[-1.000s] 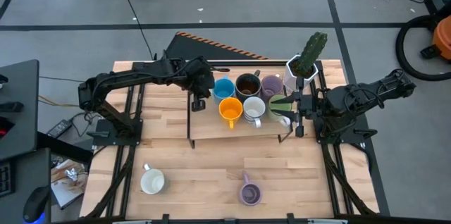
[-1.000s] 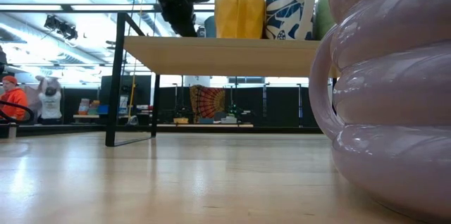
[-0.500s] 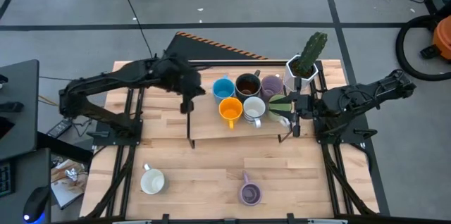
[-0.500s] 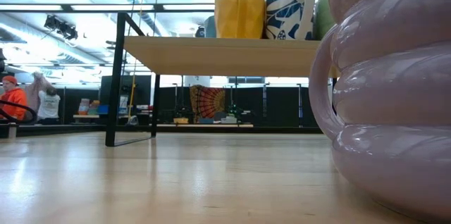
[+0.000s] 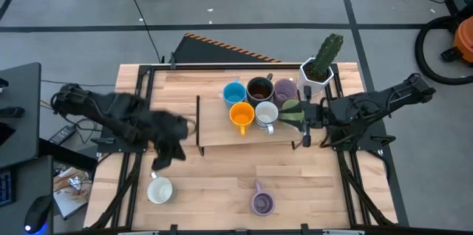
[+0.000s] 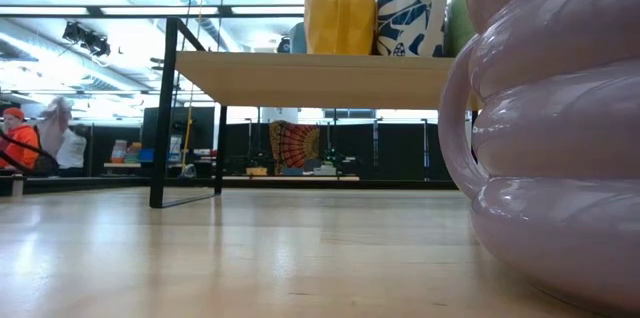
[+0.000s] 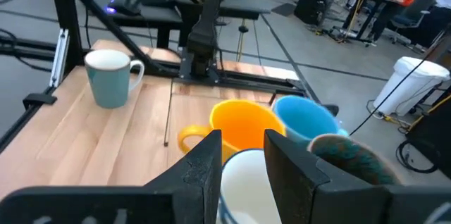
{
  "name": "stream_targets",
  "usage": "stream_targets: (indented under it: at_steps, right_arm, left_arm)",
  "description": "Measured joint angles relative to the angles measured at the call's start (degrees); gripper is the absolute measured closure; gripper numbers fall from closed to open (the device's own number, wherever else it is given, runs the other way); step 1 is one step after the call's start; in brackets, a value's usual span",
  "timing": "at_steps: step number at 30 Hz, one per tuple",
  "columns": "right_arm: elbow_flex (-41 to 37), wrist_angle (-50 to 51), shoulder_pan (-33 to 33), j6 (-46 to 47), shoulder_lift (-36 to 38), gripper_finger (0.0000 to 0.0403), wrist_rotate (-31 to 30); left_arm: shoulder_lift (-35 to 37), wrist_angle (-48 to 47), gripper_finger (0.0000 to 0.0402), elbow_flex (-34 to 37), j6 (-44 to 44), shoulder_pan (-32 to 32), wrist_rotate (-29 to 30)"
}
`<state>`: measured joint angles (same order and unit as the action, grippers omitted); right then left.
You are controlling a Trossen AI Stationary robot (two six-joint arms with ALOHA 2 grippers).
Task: Place coffee mugs
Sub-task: Put the light blue mug on the shelf
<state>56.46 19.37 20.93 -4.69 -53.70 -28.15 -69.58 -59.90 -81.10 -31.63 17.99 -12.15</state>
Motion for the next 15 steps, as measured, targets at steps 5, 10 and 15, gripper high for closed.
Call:
stream_targets:
  at_steps: [5, 10, 15]
  right_arm:
    - [-2.4, -3.8, 0.3, -1.9, -1.7, 0.029, 2.5]
    - [-2.6, -7.3, 2.5, -6.4, -3.3, 0.029, 2.5]
    - [-2.6, -8.5, 5.0, -8.9, -3.4, 0.029, 2.5]
  left_arm:
    - [-1.0, 0.3, 0.0366, 0.0, -12.4, 10.8, 10.5]
    - [-3.0, 0.2, 0.0366, 0.0, -27.5, 17.8, 20.1]
    - [-8.1, 0.2, 0.0366, 0.0, -38.3, 22.3, 21.1]
